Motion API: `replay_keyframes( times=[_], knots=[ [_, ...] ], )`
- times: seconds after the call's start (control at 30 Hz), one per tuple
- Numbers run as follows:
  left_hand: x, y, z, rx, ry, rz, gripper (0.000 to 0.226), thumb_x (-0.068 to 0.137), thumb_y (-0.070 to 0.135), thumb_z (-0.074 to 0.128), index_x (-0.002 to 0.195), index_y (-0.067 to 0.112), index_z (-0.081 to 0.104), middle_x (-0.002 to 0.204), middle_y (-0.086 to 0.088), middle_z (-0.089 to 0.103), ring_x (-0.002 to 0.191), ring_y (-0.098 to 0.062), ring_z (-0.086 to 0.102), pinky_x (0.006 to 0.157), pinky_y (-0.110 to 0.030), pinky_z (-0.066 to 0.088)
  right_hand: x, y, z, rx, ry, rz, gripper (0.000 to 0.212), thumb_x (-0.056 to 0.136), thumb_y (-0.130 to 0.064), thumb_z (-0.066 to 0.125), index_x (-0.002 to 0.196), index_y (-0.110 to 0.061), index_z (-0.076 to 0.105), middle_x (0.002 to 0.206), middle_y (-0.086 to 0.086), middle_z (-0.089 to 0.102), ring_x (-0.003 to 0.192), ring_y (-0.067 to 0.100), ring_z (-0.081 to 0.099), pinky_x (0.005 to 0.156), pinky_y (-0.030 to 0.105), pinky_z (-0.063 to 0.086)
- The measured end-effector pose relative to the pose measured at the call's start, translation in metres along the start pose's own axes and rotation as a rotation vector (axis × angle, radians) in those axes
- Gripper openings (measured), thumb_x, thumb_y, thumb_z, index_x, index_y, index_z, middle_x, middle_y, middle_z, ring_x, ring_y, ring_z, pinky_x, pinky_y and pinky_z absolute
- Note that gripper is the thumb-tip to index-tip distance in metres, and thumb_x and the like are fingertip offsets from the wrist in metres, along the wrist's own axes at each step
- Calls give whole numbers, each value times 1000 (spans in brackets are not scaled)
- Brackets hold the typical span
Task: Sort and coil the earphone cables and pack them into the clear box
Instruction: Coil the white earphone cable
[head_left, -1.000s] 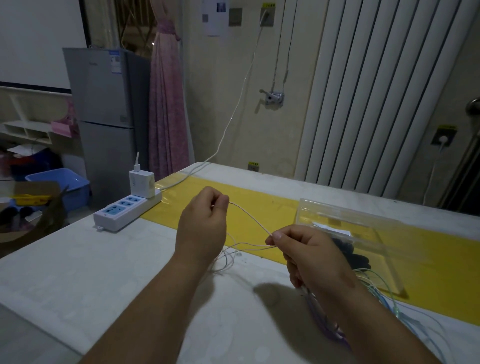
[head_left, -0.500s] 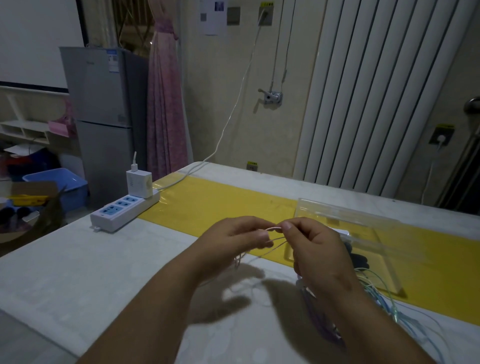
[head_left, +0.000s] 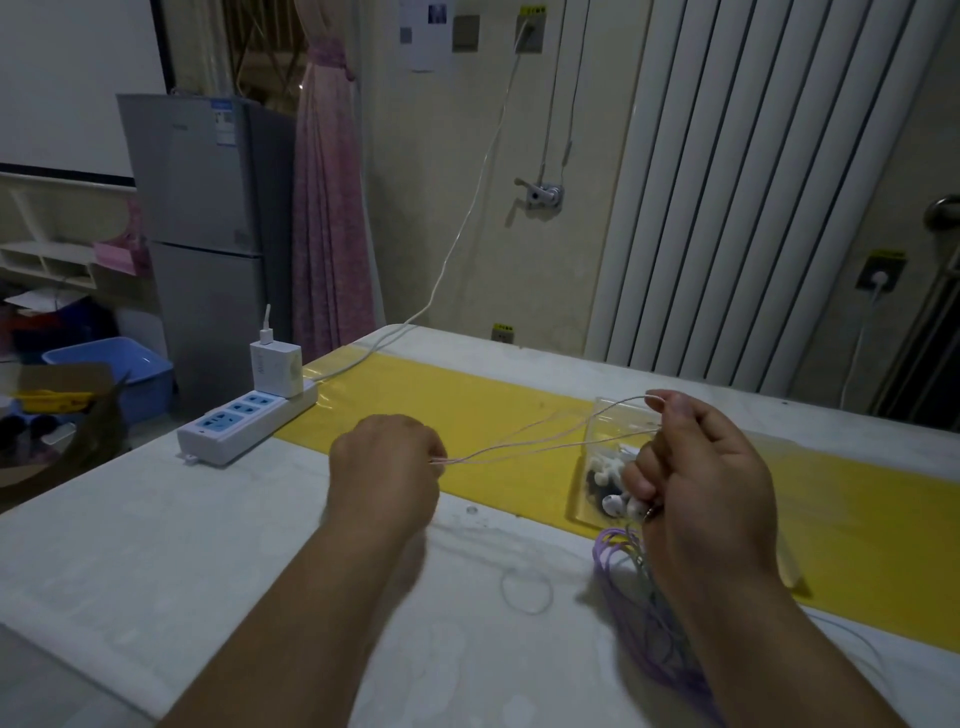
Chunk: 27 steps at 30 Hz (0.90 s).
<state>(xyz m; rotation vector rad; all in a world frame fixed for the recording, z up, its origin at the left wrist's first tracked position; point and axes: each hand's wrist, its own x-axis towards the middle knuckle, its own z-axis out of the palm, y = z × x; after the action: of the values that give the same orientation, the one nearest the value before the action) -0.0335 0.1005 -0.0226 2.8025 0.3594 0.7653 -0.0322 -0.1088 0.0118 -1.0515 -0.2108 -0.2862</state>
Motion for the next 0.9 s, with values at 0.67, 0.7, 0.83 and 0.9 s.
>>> replay_keyframes(
  times=[0.67,0.7,0.83,0.9],
  knots=[
    [-16,23,13,-474,-342,425,89,78,33,73,146,46,18,131,18,50,112,3,51,93,-26,48,-5,11,4,-56,-130,50,22,100,-16,48,90,-6,65,45,-4,31,39,11,26,42,24,25],
    [-16,23,12,-490,-353,407,86,79,34,74,144,47,20,124,19,53,103,3,55,88,-26,50,-5,10,4,-54,-131,50,22,100,-15,47,91,-6,64,45,-4,31,39,11,27,42,24,25],
    [-12,23,8,-286,-295,336,45,81,41,71,122,42,53,91,16,61,79,-7,55,74,-25,47,-4,9,4,-36,-81,42,19,101,-7,44,97,-8,63,44,-5,31,37,9,28,38,23,26],
    [-10,18,6,-130,-255,266,27,80,50,68,99,33,64,80,10,59,80,-12,56,65,-27,42,-2,6,3,-40,-30,25,20,101,-7,43,95,-9,62,43,-5,31,36,9,28,37,23,26]
  ],
)
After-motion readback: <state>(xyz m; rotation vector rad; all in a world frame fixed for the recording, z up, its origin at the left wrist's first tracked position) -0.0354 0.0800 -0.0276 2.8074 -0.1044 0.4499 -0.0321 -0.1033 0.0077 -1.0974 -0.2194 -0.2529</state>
